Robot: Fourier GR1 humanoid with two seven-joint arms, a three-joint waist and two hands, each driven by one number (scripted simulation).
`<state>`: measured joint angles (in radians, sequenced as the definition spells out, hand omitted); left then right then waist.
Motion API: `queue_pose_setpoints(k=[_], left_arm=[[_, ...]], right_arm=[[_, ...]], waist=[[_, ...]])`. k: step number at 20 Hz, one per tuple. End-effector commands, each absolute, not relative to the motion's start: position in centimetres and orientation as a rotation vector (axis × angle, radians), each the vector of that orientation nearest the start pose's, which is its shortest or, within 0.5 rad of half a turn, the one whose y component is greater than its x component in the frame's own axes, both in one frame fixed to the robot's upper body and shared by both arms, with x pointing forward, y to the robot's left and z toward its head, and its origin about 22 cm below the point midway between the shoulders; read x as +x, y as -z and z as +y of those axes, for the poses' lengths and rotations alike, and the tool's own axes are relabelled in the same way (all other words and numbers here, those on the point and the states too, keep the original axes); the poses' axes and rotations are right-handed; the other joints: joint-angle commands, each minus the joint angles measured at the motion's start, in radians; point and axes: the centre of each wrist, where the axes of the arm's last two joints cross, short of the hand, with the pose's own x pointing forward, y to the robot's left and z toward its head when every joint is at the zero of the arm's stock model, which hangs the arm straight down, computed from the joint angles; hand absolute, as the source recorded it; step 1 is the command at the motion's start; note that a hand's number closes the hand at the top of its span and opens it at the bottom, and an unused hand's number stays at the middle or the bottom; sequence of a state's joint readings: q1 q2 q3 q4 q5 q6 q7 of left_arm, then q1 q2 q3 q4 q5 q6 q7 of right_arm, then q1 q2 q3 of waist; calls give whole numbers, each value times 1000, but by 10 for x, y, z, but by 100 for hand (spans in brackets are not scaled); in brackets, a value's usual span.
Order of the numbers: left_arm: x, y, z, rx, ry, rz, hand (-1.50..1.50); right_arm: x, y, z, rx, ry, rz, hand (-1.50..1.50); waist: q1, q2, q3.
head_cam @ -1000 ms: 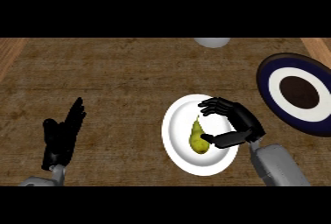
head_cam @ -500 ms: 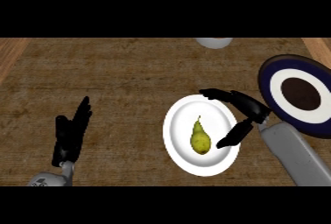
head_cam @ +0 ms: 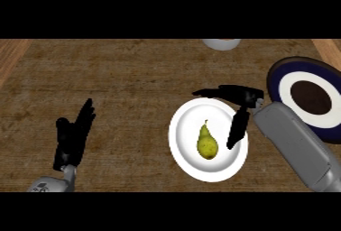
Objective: Pick the pear from the plate and place it in the plate
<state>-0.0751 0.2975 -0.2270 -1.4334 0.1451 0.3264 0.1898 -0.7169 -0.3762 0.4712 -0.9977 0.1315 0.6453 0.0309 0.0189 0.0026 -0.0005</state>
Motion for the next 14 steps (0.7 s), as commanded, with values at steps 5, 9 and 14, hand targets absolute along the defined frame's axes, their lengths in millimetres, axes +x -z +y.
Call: queue_pose_setpoints(k=[5, 9, 14], left_arm=[[253, 11, 257, 234, 42, -1279, 0], [247, 21, 255, 237, 34, -1285, 0], [249, 6, 265, 238, 38, -1289, 0]], right_arm=[[380, -46, -167, 195, -1547, -925, -150], [385, -43, -168, 184, -1544, -930, -150], [389, -41, -146, 210, -1558, -915, -150]], waist=[[-12, -2, 0], [-11, -1, 0], [-9, -1, 0]])
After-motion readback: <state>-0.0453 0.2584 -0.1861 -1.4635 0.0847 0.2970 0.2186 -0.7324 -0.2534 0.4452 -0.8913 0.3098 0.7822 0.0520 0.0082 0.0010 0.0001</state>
